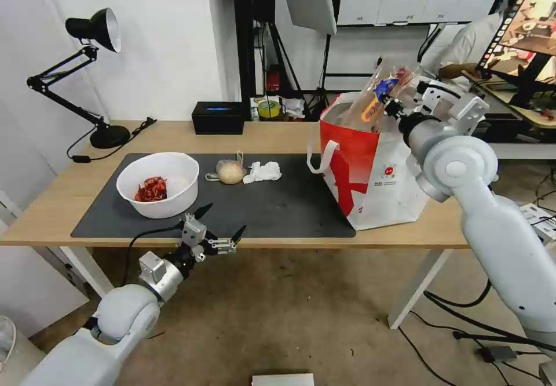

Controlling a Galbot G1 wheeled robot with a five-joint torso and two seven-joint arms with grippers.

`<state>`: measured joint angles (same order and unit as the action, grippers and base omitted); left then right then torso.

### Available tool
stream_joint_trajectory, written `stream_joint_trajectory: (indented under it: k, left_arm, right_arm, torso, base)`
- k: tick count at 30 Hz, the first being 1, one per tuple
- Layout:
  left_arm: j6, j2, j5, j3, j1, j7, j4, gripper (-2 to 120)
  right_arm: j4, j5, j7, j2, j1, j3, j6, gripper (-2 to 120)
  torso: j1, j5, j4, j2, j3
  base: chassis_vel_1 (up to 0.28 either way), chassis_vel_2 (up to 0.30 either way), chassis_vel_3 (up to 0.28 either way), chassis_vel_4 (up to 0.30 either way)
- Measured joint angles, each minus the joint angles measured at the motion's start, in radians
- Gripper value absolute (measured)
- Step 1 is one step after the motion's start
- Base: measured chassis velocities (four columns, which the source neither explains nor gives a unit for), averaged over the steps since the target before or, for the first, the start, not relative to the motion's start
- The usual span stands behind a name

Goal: Pick up the trash from the table and place it into the takeout bag.

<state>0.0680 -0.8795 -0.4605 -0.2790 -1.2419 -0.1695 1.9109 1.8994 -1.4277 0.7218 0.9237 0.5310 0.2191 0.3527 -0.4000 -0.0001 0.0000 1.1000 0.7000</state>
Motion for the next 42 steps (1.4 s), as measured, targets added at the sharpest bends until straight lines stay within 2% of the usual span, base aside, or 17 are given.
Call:
stream_joint_trajectory:
  k: [2,3,5,9,10,12,15,16,19,20,23,26,30,36,38,39,42]
  left_arm:
    - [0.0,0.005,0.0,0.0,0.003,0.002,0.0,100]
    - [0.0,0.005,0.0,0.0,0.003,0.002,0.0,100]
    - [-0.002,0.009,-0.001,0.0,0.005,0.005,0.0,100]
    - [-0.002,0.012,-0.002,-0.002,0.006,0.007,0.004,100]
    - [-0.002,0.013,-0.004,-0.004,0.006,0.008,0.007,100]
    - [-0.002,0.015,-0.005,-0.008,0.006,0.009,0.01,100]
    - [-0.003,0.023,-0.011,-0.023,0.002,0.018,0.018,100]
    - [-0.003,0.023,-0.011,-0.023,0.002,0.018,0.018,100]
    - [-0.002,0.028,-0.013,-0.041,-0.008,0.033,0.024,100]
    - [-0.002,0.028,-0.013,-0.041,-0.008,0.033,0.024,100]
    - [0.01,0.029,-0.008,-0.069,-0.032,0.043,0.027,100]
    - [0.02,0.028,-0.003,-0.095,-0.057,0.048,0.032,100]
    - [0.031,0.019,0.003,-0.135,-0.093,0.056,0.04,100]
    - [0.064,-0.011,0.033,-0.209,-0.162,0.074,0.044,100]
    - [0.091,-0.03,0.057,-0.254,-0.213,0.074,0.044,100]
    - [0.091,-0.03,0.057,-0.254,-0.213,0.074,0.044,100]
    - [0.115,-0.055,0.073,-0.294,-0.27,0.074,0.045,100]
  right_arm:
    - [0.002,-0.002,0.005,-0.002,0.008,0.008,0.005,35]
    - [0.002,-0.002,0.005,-0.002,0.008,0.008,0.005,35]
    - [0.003,-0.002,0.008,-0.005,0.008,0.013,0.007,47]
    - [0.003,-0.003,-0.001,-0.01,0.008,0.015,0.007,57]
    - [0.003,-0.003,-0.03,-0.014,0.008,0.019,0.006,64]
    - [0.007,-0.003,-0.051,-0.018,0.006,0.02,0.004,67]
    - [0.029,0.049,-0.16,-0.048,-0.012,0.015,-0.012,84]
    - [0.029,0.049,-0.16,-0.048,-0.012,0.015,-0.012,84]
    - [0.069,0.183,-0.324,-0.104,-0.017,-0.012,-0.023,96]
    - [0.069,0.183,-0.324,-0.104,-0.017,-0.012,-0.023,96]
    - [0.137,0.345,-0.507,-0.174,0.02,-0.041,-0.047,100]
    - [0.177,0.398,-0.57,-0.208,0.072,-0.043,-0.074,100]
    - [0.215,0.441,-0.607,-0.236,0.165,-0.025,-0.119,100]
    - [0.276,0.529,-0.658,-0.259,0.401,0.044,-0.237,100]
    - [0.306,0.577,-0.663,-0.247,0.539,0.092,-0.287,100]
    - [0.306,0.577,-0.663,-0.247,0.539,0.092,-0.287,100]
    - [0.315,0.642,-0.663,-0.221,0.682,0.143,-0.347,100]
  torso:
    - [0.0,0.0001,0.0,0.0,0.0]
    - [0.0,0.0001,0.0,0.0,0.0]
    - [0.0,0.0,0.0001,0.0,0.0]
    - [0.0,0.0001,0.0,0.0,0.0]
    - [0.0,0.0001,0.0,0.0,0.0]
    - [0.0,0.0001,0.0,0.0,0.0]
    - [0.0,0.0001,0.0001,0.0,0.0]
    - [0.0,0.0001,0.0001,0.0,0.0]
    - [0.0,0.0,0.0001,0.0,0.0]
    - [0.0,0.0,0.0001,0.0,0.0]
    - [0.0,-0.0001,0.0,0.0,0.0]
    - [0.0,0.0,0.0001,0.0,0.0]
    - [0.0,0.0,0.0001,0.0,0.0]
    - [0.0,0.0002,-0.0002,0.0,0.0]
    - [0.0,0.0,0.0002,0.0,0.0]
    - [0.0,0.0,0.0002,0.0,0.0]
    - [0.0,0.0,0.0001,0.0,0.0]
  base:
    - [0.0,0.0,0.0,0.0]
    - [0.0,0.0,0.0,0.0]
    - [0.0,0.0,0.0,0.0]
    - [0.0,0.0,0.0,0.0]
    - [0.0,0.0,0.0,0.0]
    - [0.0,0.0,0.0,0.0]
    - [0.0,0.0,0.0,0.0]
    - [0.0,0.0,0.0,0.0]
    - [0.0,0.0,0.0,0.0]
    - [0.0,0.0,0.0,0.0]
    - [0.0,0.0,0.0,0.0]
    - [0.0,0.0,0.0,0.0]
    - [0.0,0.0,0.0,0.0]
    - [0.0,0.0,0.0,0.0]
    - [0.0,0.0,0.0,0.0]
    - [0.0,0.0,0.0,0.0]
    - [0.0,0.0,0.0,0.0]
